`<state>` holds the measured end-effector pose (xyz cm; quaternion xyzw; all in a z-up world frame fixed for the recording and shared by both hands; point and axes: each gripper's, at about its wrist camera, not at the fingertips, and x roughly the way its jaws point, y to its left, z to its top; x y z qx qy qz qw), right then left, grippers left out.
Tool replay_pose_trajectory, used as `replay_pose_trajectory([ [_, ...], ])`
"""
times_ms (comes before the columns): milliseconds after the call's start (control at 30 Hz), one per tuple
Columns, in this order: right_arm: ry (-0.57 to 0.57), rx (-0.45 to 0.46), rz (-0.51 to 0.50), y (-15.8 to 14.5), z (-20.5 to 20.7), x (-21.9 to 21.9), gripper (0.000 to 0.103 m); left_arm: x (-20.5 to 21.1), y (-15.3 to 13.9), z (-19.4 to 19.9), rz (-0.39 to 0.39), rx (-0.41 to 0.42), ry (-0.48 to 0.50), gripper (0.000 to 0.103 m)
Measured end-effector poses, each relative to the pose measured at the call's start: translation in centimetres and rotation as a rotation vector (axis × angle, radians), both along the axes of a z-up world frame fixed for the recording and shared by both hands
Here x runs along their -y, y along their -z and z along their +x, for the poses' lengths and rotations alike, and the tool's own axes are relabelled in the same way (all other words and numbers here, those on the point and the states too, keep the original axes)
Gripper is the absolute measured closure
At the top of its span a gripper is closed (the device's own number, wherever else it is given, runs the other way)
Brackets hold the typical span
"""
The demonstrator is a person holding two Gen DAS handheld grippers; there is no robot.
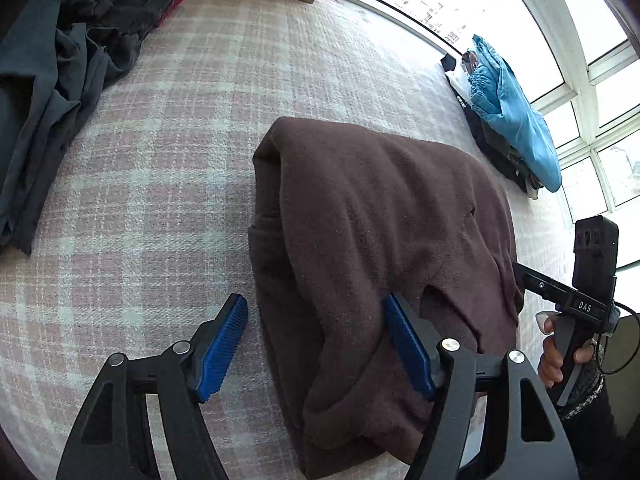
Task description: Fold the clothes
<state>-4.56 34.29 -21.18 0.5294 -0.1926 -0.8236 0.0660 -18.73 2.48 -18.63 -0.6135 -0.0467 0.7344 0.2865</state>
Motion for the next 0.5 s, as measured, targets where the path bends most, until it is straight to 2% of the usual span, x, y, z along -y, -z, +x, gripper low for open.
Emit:
replay_pose_trajectory([
  [67,-0.047,-0.007,0.031,0.0,-0.2,1.3,0.019,-0.3,-0.2,0.1,-0.007,-0.018,0.015,0.034],
  [133,-0.084,-0.014,-0.023,0.1,-0.4,2.1,0.052,-0.7,-0.3,0.2,-0.010,-0.026,0.021,0.034],
  [167,-0.088,-0.019,-0.040,0.2,-0.4,2.3,0.057,-0.7,-0.3,0.3,-0.002,-0.026,0.025,0.036],
  [333,-0.063,-0.030,-0.055,-0.5,-0.3,2.6,0.076,-0.9,-0.6,0.9,0.035,-0.060,0.044,0.061],
  [367,-0.055,-0.038,-0.054,-0.9,-0.2,2.6,0.077,-0.6,-0.7,0.9,0.056,-0.057,0.035,0.066],
  [500,-0.028,-0.080,-0.081,-3.0,0.8,2.8,0.080,0.2,-1.0,0.8,0.140,-0.046,-0.002,0.074],
])
